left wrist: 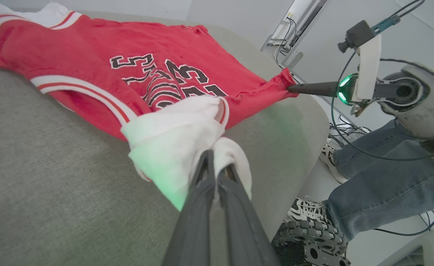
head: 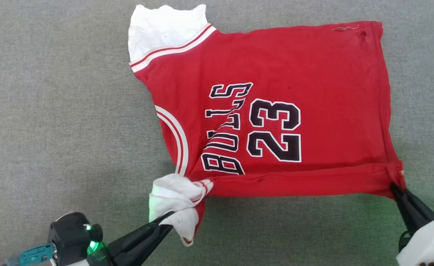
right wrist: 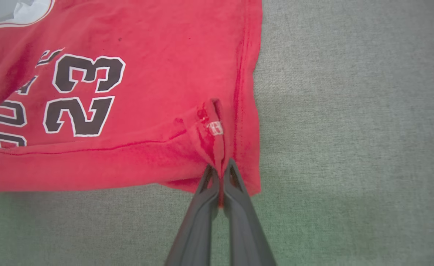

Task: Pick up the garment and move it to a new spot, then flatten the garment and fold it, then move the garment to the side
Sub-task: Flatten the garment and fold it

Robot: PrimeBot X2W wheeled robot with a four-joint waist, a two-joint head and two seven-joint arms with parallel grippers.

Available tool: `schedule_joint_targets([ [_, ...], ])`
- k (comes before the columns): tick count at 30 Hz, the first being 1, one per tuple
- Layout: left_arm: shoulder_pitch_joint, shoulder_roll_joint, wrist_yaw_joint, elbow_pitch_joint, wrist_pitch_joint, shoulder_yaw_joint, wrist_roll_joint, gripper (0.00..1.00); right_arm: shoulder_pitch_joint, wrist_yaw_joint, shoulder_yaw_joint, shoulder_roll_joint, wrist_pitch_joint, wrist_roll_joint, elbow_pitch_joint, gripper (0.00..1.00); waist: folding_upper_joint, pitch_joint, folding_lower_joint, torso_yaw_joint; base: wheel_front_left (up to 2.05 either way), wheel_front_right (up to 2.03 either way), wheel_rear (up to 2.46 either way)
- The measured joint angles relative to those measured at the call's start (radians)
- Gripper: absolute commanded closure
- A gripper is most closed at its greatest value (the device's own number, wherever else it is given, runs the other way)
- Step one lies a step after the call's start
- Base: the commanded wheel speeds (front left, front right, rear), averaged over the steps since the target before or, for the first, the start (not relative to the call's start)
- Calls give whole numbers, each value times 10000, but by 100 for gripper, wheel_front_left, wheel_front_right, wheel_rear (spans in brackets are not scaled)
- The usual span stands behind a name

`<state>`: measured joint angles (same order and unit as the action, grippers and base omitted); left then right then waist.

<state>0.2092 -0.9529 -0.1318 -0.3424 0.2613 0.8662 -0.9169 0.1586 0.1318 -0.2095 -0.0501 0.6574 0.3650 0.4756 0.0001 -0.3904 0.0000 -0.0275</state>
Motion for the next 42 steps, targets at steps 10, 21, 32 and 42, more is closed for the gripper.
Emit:
schedule_joint_targets([
  [10,2692,-428,0,-104,2,1007,-201,100,-1775,-2,280,0,-48,-320,-391,100,0,-282,0,142,0,0,0],
  [21,6736,-495,0,1747,15,3459,-2011,100,-4552,-2,895,-2,125,-930,-2284,100,-1,-1034,0,414,0,0,0],
  [32,8102,-297,0,2523,17,3586,-2940,100,-5034,-6,280,-2,-844,-865,-2832,100,0,-1643,0,336,0,0,0],
  [42,7699,-424,0,3057,17,2742,-3129,100,-5288,-6,221,2,-2109,-454,-3580,100,-1,-1842,0,480,0,0,0],
])
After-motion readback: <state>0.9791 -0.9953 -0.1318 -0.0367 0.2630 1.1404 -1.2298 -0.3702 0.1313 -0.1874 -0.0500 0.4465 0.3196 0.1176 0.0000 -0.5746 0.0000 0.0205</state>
